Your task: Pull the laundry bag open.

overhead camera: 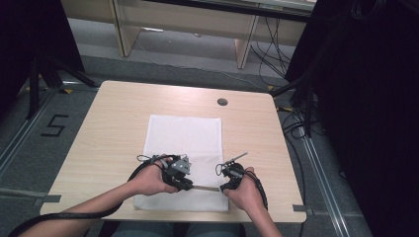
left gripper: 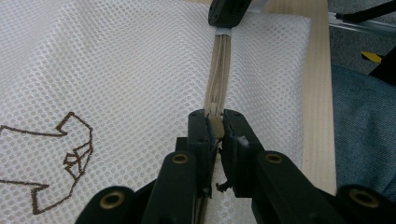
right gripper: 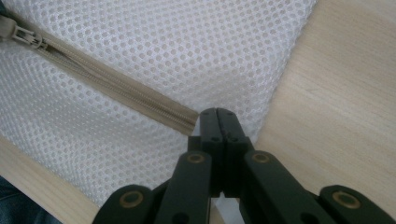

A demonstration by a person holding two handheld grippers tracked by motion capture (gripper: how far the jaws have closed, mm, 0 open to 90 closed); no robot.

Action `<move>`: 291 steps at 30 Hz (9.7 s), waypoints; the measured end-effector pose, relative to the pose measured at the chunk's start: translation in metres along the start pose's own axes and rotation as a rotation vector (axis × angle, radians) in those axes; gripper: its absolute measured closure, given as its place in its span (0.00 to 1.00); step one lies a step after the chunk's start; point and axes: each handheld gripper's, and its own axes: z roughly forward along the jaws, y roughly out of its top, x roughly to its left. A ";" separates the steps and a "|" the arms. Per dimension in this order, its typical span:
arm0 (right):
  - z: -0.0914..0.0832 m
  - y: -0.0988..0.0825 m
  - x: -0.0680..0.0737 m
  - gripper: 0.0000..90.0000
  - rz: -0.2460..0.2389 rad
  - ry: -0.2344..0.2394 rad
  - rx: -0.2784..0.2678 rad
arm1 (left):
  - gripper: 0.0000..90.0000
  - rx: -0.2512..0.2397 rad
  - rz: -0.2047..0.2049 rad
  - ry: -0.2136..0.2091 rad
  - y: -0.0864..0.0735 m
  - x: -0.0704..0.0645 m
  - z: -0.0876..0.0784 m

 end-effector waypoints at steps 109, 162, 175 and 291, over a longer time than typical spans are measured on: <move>0.000 -0.001 -0.004 1.00 -0.012 0.021 -0.013 | 0.91 -0.007 -0.005 0.004 -0.022 0.003 -0.019; 0.000 -0.001 -0.004 1.00 -0.010 0.022 -0.012 | 0.91 -0.009 0.000 0.000 -0.033 0.003 -0.032; 0.000 -0.001 -0.004 1.00 -0.011 0.021 -0.014 | 0.91 -0.001 0.014 0.010 -0.038 0.005 -0.038; 0.001 -0.001 -0.003 1.00 -0.001 0.045 -0.002 | 0.91 -0.013 -0.019 0.010 -0.075 0.011 -0.068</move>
